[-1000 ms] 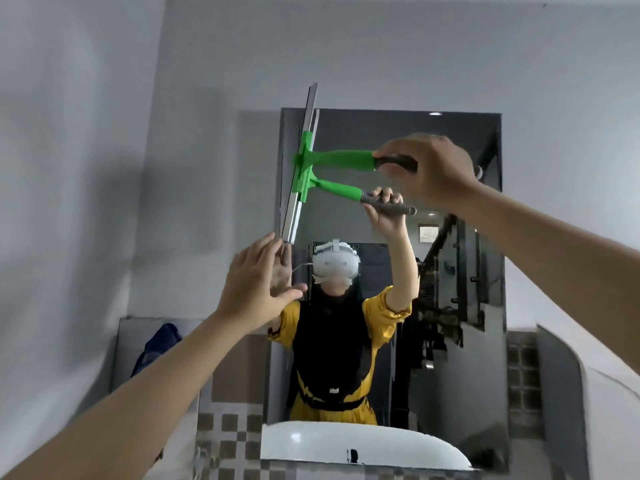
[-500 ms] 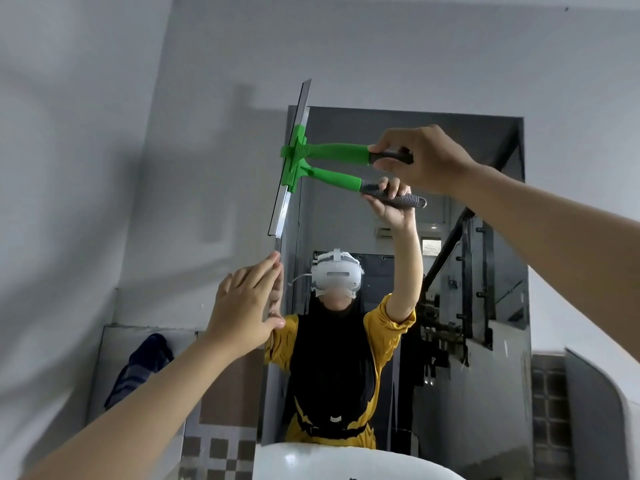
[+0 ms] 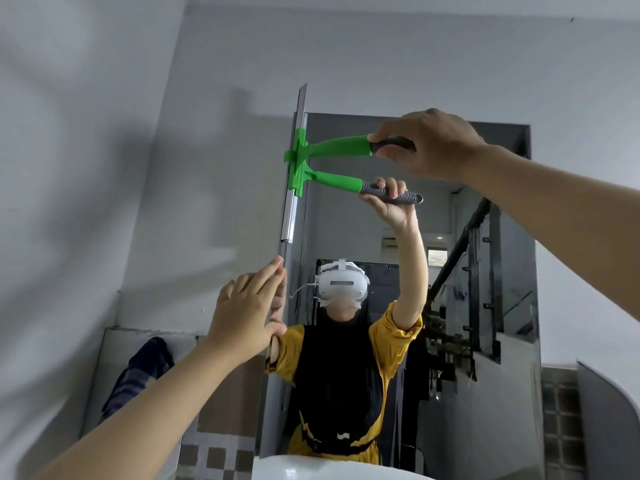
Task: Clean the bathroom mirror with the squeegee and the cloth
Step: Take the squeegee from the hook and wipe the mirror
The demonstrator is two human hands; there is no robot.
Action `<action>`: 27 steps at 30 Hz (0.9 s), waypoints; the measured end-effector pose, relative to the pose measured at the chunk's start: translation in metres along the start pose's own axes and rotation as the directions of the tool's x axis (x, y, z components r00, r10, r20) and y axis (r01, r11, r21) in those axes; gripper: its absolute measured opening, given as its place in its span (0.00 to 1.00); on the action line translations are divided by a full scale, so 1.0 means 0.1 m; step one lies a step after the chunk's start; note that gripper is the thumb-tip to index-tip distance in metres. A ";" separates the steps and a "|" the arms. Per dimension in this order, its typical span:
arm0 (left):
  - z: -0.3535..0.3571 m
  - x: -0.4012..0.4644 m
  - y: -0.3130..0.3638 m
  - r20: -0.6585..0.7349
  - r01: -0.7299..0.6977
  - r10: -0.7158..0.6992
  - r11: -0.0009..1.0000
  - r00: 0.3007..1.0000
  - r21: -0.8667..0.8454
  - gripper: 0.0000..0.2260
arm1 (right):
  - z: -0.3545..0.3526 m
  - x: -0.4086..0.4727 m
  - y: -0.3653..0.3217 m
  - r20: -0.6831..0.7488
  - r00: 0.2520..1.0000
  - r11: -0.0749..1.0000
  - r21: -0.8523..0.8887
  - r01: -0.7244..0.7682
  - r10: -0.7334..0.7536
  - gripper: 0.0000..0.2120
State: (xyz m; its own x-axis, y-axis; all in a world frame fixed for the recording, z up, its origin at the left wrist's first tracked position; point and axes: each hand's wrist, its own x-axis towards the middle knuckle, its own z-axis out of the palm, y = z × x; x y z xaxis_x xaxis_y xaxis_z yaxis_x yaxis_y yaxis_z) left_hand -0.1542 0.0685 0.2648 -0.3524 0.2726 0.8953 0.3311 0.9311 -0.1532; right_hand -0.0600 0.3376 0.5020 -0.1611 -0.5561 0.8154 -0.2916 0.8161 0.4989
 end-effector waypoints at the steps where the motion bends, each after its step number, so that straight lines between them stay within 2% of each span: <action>1: -0.01 0.01 0.00 0.000 0.000 0.000 1.000 1.000 0.003 0.45 | -0.01 0.01 0.02 -0.001 1.000 1.000 -0.009 0.003 -0.003 0.13; 6: 0.04 0.04 0.01 -0.030 0.011 -0.010 0.999 0.999 0.031 0.44 | 0.00 0.11 0.09 -0.011 0.997 0.995 -0.054 0.081 -0.082 0.13; 10: 0.02 0.02 0.00 -0.039 0.005 -0.004 1.000 0.999 0.025 0.43 | -0.01 0.11 0.11 -0.001 0.998 0.997 -0.035 0.069 -0.069 0.12; 27: -0.04 0.02 0.01 -0.042 0.022 -0.020 0.998 0.999 0.058 0.43 | -0.09 -0.40 0.53 -0.043 0.994 0.987 0.128 -0.098 0.104 0.11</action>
State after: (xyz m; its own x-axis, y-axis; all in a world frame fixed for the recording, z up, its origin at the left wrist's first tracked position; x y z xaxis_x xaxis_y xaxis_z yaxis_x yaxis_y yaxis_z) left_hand -0.1511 0.0695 0.2682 -0.3216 0.2439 0.9149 0.2723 0.9493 -0.1574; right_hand -0.0603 0.4049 0.4985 -0.1497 -0.4610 0.8747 -0.3925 0.8397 0.3753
